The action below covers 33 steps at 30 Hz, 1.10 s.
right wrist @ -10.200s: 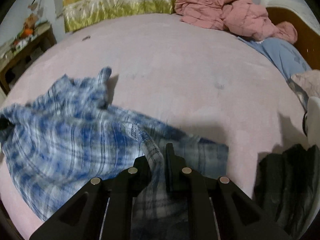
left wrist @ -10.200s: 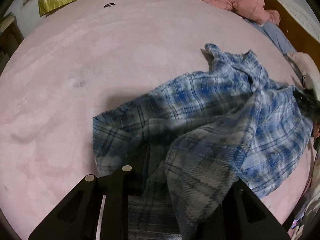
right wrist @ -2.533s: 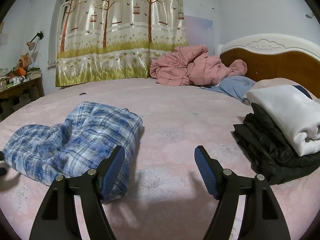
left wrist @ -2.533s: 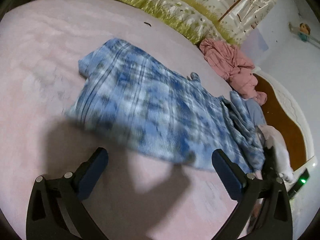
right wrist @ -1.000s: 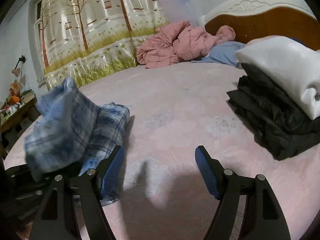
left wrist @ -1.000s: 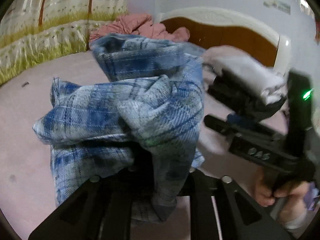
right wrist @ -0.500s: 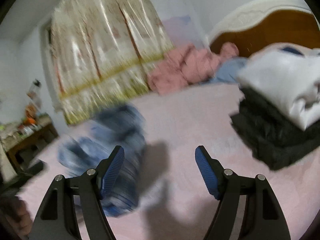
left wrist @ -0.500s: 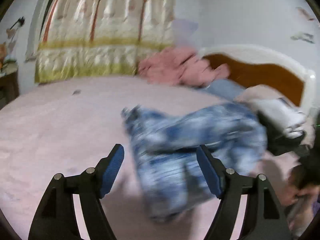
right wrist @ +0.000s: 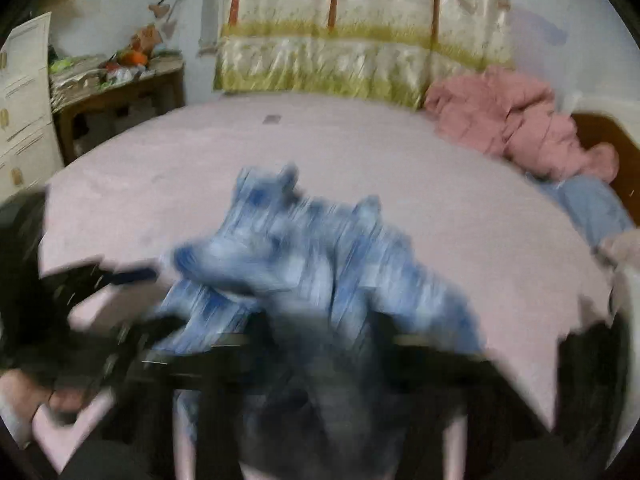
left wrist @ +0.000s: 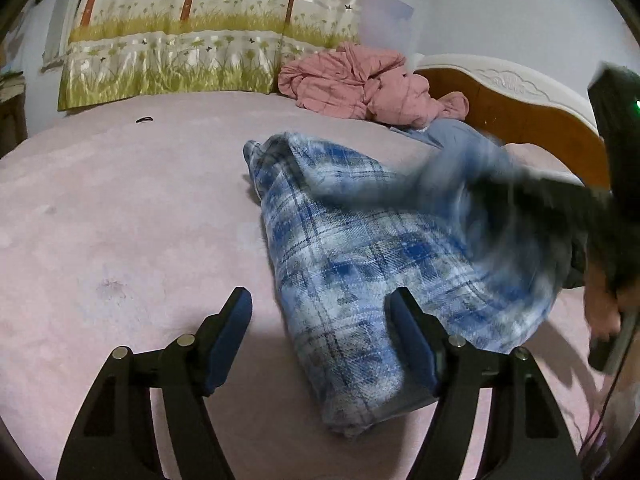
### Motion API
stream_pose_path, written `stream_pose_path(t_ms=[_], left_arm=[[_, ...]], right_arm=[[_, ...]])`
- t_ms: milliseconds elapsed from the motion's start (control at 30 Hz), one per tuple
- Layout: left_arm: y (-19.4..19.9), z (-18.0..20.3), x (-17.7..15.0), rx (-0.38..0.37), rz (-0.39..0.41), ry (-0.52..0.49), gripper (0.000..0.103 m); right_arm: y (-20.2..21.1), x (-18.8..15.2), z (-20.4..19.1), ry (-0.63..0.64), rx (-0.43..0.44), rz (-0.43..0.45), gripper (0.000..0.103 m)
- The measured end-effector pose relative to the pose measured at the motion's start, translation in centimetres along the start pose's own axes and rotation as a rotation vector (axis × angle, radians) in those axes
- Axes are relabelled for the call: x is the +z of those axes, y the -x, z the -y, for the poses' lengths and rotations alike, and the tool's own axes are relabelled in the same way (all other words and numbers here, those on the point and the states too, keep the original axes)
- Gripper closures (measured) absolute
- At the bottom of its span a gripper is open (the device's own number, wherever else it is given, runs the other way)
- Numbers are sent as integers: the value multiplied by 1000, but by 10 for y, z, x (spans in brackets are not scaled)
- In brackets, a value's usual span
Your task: Fold large clothes
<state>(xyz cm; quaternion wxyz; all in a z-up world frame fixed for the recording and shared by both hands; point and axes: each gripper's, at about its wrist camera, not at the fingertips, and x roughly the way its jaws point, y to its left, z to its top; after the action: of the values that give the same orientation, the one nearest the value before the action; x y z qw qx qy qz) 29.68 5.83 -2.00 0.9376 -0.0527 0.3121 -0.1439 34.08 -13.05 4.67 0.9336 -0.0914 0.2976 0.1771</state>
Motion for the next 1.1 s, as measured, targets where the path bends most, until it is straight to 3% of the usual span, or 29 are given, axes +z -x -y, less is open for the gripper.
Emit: stream_pose_path(t_ms=[33, 100, 167, 200, 267, 367, 400, 467, 500, 567, 633, 900, 1033, 1100], left_arm=[[0, 0, 0, -6, 3, 4, 33], [0, -1, 0, -6, 2, 13, 33], [-1, -2, -1, -11, -6, 22, 33], [-1, -3, -2, -14, -7, 25, 33], [1, -4, -2, -16, -1, 27, 33], [2, -5, -2, -17, 10, 21, 33], [3, -5, -1, -18, 16, 19, 33], [6, -4, -2, -19, 31, 13, 29], [8, -4, -3, -21, 33, 12, 28], [3, -6, -3, -22, 9, 25, 25], [1, -10, -4, -26, -8, 49, 24], [4, -7, -6, -11, 8, 45, 23], [4, -9, -6, -13, 3, 54, 22], [5, -8, -6, -9, 5, 49, 21]], right_arm=[[3, 6, 14, -70, -34, 37, 95], [13, 8, 55, -292, -2, 123, 96], [11, 4, 79, -366, -127, 113, 96], [4, -1, 93, -377, -188, 63, 96], [-8, -17, 118, -429, -159, -20, 96], [8, -43, 140, -516, -64, -2, 94], [11, -49, 143, -538, -30, 2, 87], [21, -65, 147, -604, 78, 10, 49], [24, -73, 144, -627, 119, 21, 25], [25, -82, 135, -655, 210, 41, 23], [20, -84, 116, -658, 249, 30, 23], [32, -80, 53, -477, 52, 73, 23], [22, -96, 42, -408, -31, -57, 23], [20, -107, 42, -396, -27, -70, 23]])
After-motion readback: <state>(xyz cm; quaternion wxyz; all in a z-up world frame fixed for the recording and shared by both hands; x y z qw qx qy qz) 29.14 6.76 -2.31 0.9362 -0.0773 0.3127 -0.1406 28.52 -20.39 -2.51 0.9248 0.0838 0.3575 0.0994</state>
